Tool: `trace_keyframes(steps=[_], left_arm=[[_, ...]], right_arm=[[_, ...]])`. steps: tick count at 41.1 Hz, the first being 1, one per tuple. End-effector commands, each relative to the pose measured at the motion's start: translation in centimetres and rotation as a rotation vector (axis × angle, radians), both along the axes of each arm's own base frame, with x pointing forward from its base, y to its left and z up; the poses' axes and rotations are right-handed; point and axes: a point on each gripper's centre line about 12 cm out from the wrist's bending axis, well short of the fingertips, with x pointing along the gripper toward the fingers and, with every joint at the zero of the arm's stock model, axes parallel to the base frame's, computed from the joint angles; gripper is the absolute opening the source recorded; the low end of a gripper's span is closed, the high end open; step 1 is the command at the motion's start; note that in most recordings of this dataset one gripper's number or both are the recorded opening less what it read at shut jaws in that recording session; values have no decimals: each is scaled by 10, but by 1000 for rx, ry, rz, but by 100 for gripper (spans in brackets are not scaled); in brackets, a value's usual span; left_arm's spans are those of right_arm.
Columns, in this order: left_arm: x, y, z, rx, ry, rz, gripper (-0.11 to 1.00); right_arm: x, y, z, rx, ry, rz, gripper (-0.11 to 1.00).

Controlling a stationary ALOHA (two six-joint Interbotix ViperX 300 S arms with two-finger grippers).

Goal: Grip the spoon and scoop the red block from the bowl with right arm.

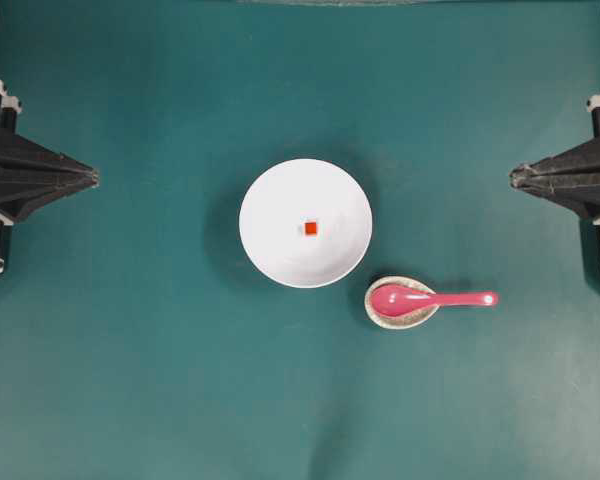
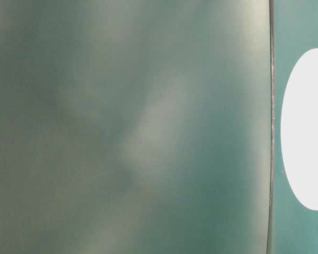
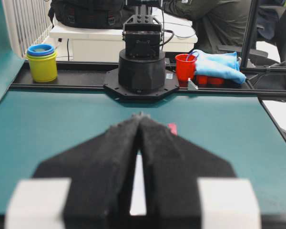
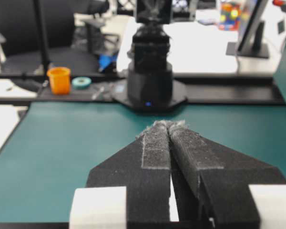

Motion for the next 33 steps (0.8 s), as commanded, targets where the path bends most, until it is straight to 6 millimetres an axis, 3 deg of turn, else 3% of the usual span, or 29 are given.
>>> trace_keyframes(steps=[1,33], left_arm=[[4,-1,8,24,-2,-2,0],[2,0,-20,25,269,-1,0]], right_arm=[[2,0,9,14,-20,2,0],[4,0,7,20,-5,3,1]])
